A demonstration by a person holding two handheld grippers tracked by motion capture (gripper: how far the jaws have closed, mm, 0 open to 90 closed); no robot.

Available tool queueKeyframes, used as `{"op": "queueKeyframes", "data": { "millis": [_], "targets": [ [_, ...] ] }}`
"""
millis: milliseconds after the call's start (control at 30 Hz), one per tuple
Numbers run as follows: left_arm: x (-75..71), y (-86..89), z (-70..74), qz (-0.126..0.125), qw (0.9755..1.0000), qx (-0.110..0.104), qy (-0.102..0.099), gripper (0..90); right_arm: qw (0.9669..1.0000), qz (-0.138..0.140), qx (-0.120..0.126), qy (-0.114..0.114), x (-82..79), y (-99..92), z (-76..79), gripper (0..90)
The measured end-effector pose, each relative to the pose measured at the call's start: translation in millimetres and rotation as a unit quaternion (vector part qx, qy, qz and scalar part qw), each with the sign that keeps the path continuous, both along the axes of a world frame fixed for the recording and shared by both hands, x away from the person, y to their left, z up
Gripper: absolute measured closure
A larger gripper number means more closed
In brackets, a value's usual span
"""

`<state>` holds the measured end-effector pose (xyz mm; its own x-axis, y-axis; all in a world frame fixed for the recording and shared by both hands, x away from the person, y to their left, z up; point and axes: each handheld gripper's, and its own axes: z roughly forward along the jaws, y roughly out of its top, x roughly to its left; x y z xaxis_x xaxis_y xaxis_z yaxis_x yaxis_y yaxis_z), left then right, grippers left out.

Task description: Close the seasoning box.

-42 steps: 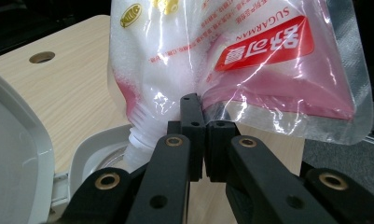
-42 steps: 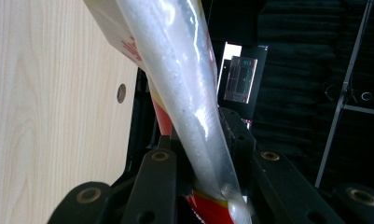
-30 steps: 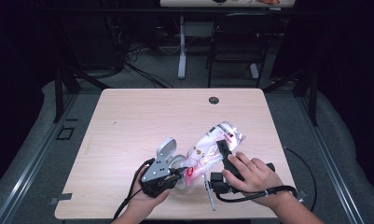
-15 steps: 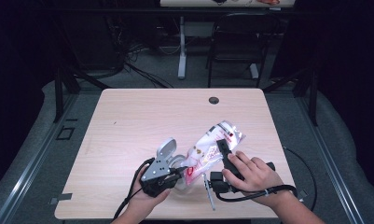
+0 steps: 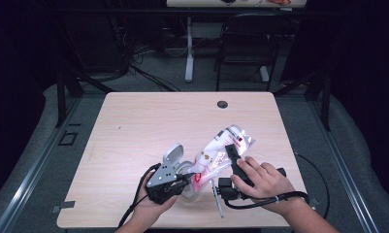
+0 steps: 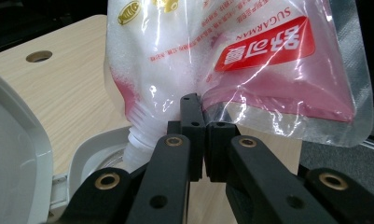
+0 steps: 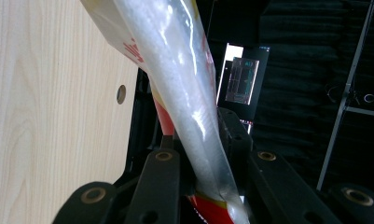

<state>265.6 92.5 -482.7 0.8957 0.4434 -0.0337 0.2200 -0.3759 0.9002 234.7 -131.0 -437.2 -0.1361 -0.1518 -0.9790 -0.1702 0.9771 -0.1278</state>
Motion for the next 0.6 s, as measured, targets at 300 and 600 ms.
{"op": "queueKeyframes", "data": {
  "millis": [300,600],
  "targets": [
    [-0.9,-1.6,1.4,-0.002,1.0,-0.001,-0.004,88.7,1.0,0.0,-0.002,-0.002,-1.3,-1.4,2.3,80.0],
    [-1.8,-2.0,2.4,-0.002,1.0,0.0,-0.004,88.7,1.0,0.0,0.0,-0.003,-2.0,-2.0,3.3,80.4]
  ]
}}
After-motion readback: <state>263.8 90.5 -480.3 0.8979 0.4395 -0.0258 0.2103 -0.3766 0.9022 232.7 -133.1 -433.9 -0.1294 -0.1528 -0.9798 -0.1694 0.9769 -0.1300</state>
